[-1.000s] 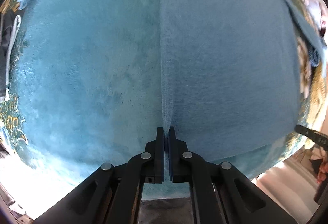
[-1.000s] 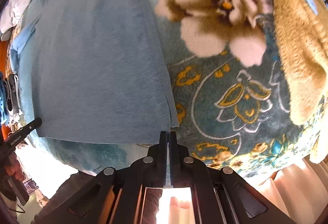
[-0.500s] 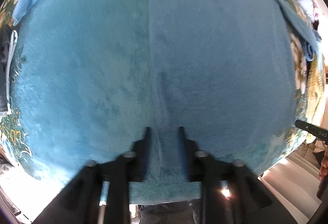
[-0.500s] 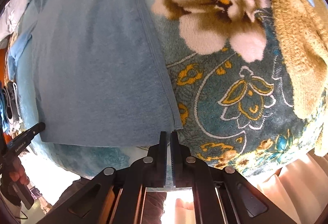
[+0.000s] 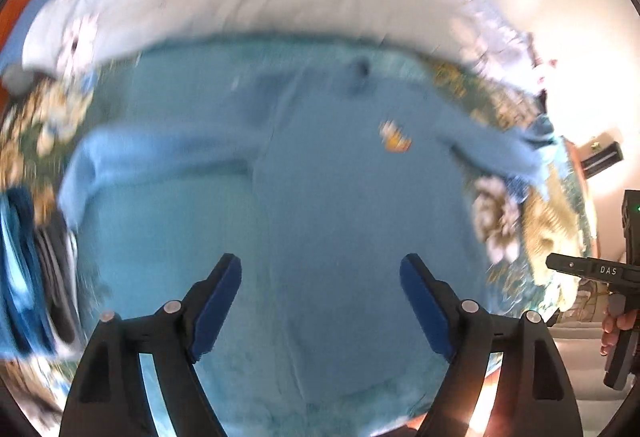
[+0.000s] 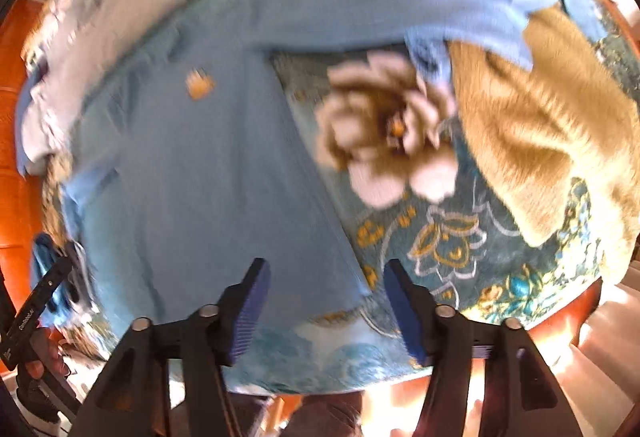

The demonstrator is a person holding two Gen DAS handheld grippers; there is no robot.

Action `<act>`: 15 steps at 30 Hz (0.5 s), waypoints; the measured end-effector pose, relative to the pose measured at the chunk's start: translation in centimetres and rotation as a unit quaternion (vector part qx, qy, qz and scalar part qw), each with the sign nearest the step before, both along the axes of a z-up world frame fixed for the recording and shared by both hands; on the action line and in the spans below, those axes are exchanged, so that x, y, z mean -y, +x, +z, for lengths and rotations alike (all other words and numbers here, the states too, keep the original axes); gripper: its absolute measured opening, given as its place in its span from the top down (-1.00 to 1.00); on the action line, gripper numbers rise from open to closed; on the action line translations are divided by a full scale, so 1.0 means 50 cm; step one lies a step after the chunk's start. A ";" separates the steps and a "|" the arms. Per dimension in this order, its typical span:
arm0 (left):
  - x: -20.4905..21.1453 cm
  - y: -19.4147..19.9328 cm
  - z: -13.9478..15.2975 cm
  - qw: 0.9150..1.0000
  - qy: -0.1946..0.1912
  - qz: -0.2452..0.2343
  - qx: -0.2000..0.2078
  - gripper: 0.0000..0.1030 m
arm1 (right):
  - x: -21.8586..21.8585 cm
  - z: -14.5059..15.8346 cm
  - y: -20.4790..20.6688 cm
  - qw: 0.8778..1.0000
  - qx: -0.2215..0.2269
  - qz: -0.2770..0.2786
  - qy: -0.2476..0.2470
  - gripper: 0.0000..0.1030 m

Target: Fold clothes

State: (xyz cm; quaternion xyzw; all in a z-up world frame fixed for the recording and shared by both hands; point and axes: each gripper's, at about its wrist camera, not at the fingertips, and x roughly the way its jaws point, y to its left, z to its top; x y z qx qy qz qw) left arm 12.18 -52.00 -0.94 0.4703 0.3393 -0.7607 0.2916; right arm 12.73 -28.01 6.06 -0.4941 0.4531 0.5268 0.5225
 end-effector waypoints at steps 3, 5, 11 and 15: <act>0.008 -0.043 0.057 0.999 -0.042 -0.022 -0.028 -0.90 | -0.052 0.063 -0.010 0.999 -0.016 0.007 0.043 -0.57; 0.006 -0.051 0.091 0.996 -0.066 -0.034 -0.046 -0.97 | -0.064 0.086 -0.061 0.997 -0.025 0.018 0.074 -0.74; 0.024 -0.056 0.164 0.988 -0.114 -0.062 -0.086 -1.00 | -0.136 0.145 -0.164 0.985 -0.054 0.054 0.155 -1.00; 0.048 -0.041 0.171 0.983 -0.137 -0.061 -0.107 -1.00 | -0.143 0.187 -0.219 0.976 -0.062 0.072 0.195 -1.00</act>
